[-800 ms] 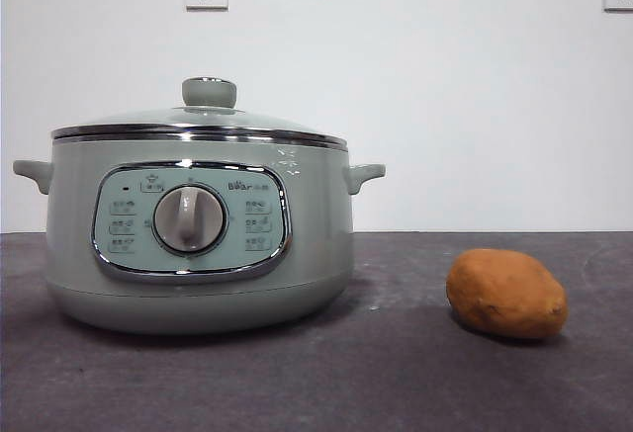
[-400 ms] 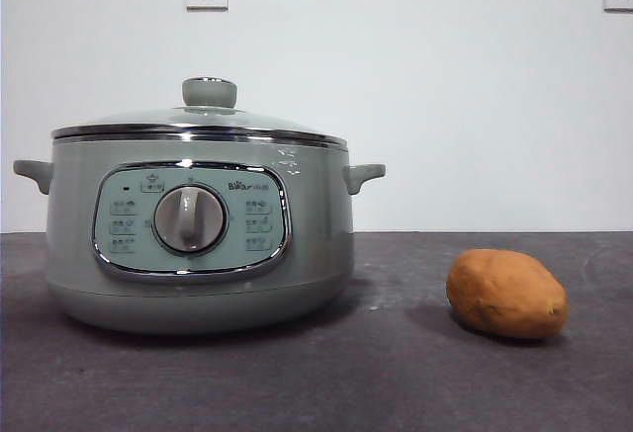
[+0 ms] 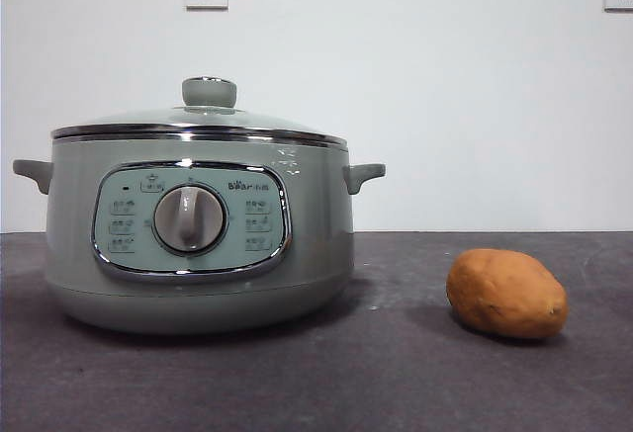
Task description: Pick up the potato,open the lid,put the potato in the pot,close the lid
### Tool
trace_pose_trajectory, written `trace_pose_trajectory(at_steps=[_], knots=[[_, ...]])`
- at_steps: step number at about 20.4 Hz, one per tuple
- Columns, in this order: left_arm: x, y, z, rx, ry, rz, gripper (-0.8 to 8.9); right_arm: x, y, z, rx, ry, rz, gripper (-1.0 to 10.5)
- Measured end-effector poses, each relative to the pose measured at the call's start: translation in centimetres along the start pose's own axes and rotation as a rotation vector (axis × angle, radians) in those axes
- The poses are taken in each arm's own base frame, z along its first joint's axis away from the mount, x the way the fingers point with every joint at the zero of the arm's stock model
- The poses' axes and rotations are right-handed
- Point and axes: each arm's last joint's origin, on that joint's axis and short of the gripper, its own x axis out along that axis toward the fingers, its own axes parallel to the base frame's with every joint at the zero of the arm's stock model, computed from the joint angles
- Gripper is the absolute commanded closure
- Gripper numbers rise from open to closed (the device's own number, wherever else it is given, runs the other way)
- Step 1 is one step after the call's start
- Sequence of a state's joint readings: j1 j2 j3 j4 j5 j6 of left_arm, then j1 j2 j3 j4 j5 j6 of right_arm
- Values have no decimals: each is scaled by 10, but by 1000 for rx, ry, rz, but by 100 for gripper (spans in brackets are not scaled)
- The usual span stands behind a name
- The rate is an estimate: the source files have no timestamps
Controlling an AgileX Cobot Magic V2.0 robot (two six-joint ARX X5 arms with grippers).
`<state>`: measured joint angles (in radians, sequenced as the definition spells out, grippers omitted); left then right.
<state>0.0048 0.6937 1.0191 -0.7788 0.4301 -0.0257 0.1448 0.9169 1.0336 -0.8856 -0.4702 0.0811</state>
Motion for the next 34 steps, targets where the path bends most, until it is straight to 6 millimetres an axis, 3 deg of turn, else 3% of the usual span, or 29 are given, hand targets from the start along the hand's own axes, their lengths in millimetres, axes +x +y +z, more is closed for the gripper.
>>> trace_pose_trajectory(at_steps=[1,2,7,10,13,17,22,28,29,34], knots=[[2,1,0,-6,13,-15,444,1,0,0,-3,3,-1,415],[4,1,0,-8,18,-30,410,1,-1,0,-11,4,-3,401],[11,3,1,-22,44,-67,409,3,2,0,-50,12,-35,408],[12,2,3,-16,32,-117,409,17,9,1,-106,51,-128,408],[13,-1,7,-3,-2,-148,409,47,20,1,-165,138,-196,410],[15,-8,7,-4,1,-192,409,100,28,-1,-222,257,-262,411],[16,-11,8,6,-5,-216,409,166,18,-7,-220,373,-296,412],[16,-10,8,6,-9,-172,409,214,2,-24,-206,496,-322,417],[16,-10,8,6,-9,-166,409,217,1,-26,-203,506,-325,455],[17,-10,9,5,-8,-161,409,220,0,-27,-188,506,-329,963]])
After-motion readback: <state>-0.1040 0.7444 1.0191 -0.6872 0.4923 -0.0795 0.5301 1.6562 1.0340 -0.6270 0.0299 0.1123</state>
